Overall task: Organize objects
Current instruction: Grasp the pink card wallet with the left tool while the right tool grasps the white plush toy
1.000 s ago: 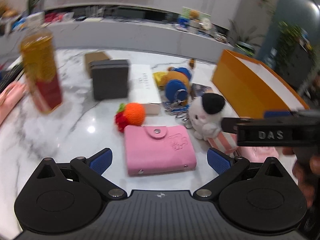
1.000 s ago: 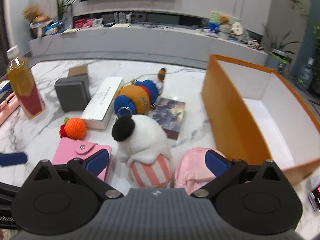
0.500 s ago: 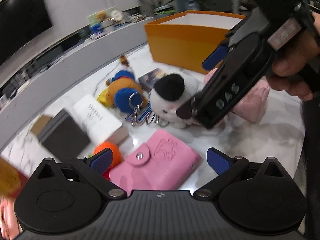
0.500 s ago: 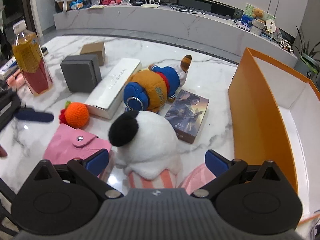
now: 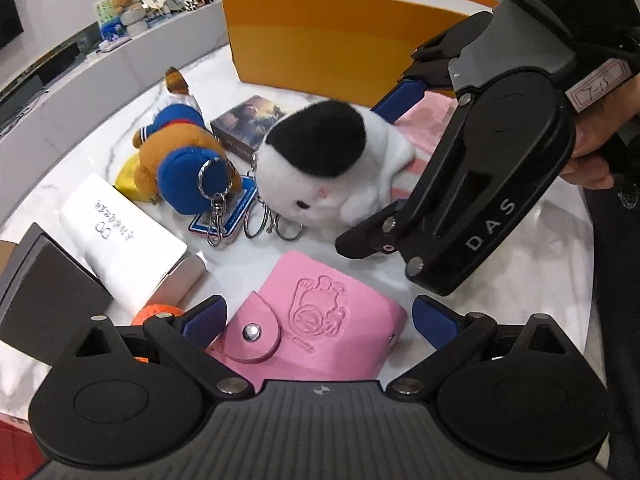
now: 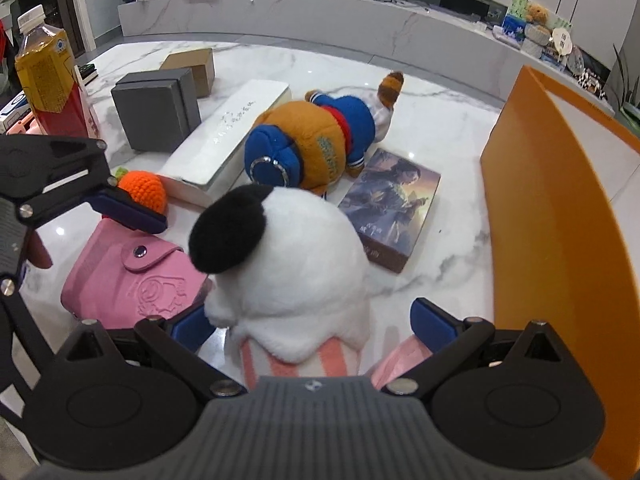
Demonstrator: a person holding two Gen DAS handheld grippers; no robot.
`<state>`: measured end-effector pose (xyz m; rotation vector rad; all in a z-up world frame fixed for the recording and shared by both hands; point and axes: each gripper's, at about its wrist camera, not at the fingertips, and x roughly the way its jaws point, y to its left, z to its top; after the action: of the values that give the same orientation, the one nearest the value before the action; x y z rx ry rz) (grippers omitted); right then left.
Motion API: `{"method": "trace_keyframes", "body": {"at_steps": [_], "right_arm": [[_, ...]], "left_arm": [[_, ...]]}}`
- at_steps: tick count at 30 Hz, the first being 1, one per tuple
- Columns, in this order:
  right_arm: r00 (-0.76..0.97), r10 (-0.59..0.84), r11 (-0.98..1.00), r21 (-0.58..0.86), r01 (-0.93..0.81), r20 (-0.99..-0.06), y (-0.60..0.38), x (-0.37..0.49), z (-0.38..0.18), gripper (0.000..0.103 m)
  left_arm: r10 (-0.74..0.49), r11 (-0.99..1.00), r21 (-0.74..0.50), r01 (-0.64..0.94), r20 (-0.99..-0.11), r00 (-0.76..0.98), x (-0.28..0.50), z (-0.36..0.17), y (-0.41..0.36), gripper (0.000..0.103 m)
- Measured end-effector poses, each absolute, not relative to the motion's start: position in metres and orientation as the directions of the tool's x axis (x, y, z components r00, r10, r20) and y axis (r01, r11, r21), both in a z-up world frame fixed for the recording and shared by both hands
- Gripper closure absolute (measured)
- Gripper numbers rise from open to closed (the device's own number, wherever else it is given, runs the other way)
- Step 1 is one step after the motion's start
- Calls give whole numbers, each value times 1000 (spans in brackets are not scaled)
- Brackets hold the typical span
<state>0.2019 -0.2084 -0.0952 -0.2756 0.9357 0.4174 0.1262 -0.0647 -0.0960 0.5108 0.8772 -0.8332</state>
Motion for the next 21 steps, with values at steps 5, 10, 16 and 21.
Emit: {"method": "trace_keyframes", "body": {"at_steps": [5,10,16,21], "right_arm": [[489,233,877,-36,-479,-841,-205,202,-103,3],[494,227,878,-43,-478,-839,-204,201,-105,15],[501,219,885,-46,-463,-837,-207,202,-105,24],[493,233,891,-19,-454,-838,-208,204,-105,25]], "left_arm": [[-423,557,35,830,-848,319,133,-99,-62,0],[-402,517,44,855,-870,287,134,-99,-64,0],[-410,529,1,848,-875,257,133,-101,-59,0],[-419,574,0,819,-860,293,125,-103,-54,0]]}}
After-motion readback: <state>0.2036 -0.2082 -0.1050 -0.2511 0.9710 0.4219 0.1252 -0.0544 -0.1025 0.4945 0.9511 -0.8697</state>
